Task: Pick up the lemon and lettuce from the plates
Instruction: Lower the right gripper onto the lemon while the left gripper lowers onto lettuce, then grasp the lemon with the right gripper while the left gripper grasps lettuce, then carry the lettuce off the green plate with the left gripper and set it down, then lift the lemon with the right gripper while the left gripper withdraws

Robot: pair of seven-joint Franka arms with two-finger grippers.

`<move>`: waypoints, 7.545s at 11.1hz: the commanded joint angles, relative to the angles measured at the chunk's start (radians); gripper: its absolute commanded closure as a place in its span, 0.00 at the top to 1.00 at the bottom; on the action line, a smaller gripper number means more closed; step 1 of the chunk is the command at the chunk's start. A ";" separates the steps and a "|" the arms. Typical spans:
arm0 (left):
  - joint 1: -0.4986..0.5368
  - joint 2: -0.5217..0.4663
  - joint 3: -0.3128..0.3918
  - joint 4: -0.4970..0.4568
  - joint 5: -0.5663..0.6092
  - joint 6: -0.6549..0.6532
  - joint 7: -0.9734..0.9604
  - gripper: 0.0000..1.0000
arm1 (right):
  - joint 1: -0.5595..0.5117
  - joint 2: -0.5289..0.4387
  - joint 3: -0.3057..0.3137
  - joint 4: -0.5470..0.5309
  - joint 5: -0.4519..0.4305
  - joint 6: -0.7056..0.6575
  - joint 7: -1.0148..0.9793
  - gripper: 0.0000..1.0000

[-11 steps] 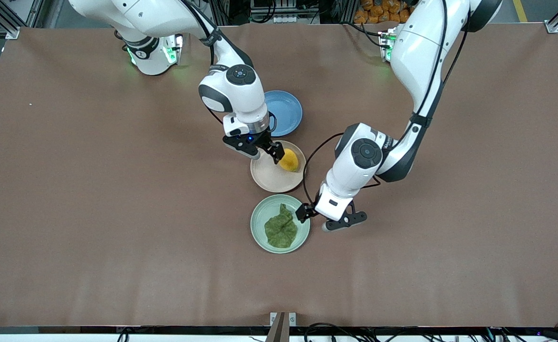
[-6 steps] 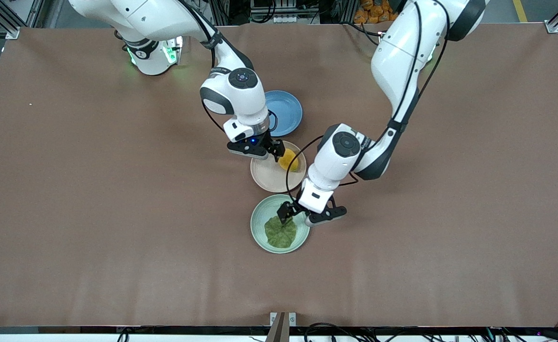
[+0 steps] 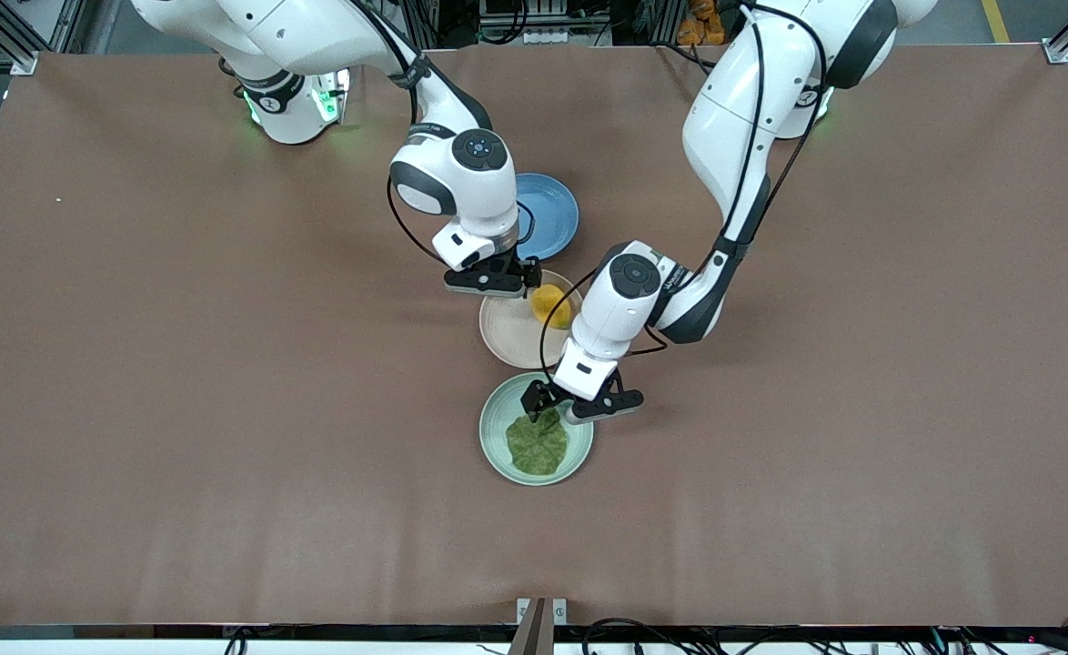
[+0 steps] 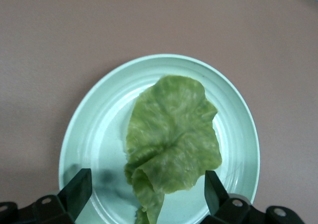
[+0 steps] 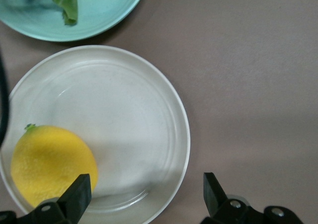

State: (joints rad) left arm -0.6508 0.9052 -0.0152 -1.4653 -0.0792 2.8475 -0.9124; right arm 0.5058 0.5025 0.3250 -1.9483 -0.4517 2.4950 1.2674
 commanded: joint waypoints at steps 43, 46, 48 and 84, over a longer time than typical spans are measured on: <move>0.071 -0.299 0.073 0.054 -0.002 -0.722 0.139 0.00 | 0.010 0.154 0.016 0.267 0.058 -0.025 0.124 1.00; 0.140 -0.344 0.075 0.040 0.022 -0.885 0.256 0.00 | 0.011 0.165 0.016 0.267 0.059 -0.019 0.317 1.00; 0.169 -0.385 0.074 -0.013 0.094 -0.924 0.294 0.00 | 0.010 0.171 0.016 0.269 0.123 -0.011 0.406 1.00; 0.568 -0.870 0.040 -0.365 0.047 -0.974 0.903 1.00 | -0.343 -0.298 0.009 0.034 0.547 -0.410 -0.533 0.00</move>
State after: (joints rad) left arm -0.1122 0.1045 0.0295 -1.8087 -0.0018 1.8865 -0.0060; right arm 0.2581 0.3361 0.3305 -1.7780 0.0445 2.1546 0.9704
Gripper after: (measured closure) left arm 0.000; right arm 0.282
